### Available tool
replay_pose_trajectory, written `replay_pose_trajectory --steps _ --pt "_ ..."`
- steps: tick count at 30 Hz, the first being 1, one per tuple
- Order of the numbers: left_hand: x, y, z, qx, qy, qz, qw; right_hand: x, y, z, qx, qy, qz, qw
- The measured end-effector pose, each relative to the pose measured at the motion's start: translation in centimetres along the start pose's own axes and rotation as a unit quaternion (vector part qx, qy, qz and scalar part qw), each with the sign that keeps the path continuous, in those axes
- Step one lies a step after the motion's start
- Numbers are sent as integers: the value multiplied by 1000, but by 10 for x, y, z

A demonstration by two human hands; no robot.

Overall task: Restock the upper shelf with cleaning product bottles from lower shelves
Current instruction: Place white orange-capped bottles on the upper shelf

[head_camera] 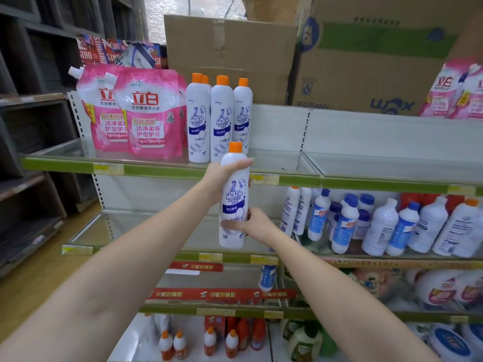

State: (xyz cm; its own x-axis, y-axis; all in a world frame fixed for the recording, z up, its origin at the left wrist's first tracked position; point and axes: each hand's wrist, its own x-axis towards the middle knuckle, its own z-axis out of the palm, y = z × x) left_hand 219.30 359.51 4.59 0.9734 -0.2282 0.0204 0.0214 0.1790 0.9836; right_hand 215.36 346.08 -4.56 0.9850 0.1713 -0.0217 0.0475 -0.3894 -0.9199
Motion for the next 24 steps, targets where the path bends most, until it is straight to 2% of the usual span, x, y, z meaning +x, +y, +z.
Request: replay_pose_trajectory --steps 6,9,15,19,24 --pt "30 81 22 48 19 132 990 47 -42 -36 62 146 -78 984" --pt "49 115 32 142 42 223 964 68 -67 -55 38 183 -86 979" --pt "91 152 43 340 65 358 867 121 -93 -75 11 257 -101 961" --pt "119 151 44 453 101 340 818 150 -86 -78 -17 252 -76 964" --pt "158 145 35 582 147 342 723 186 -69 -83 -42 206 -56 976"
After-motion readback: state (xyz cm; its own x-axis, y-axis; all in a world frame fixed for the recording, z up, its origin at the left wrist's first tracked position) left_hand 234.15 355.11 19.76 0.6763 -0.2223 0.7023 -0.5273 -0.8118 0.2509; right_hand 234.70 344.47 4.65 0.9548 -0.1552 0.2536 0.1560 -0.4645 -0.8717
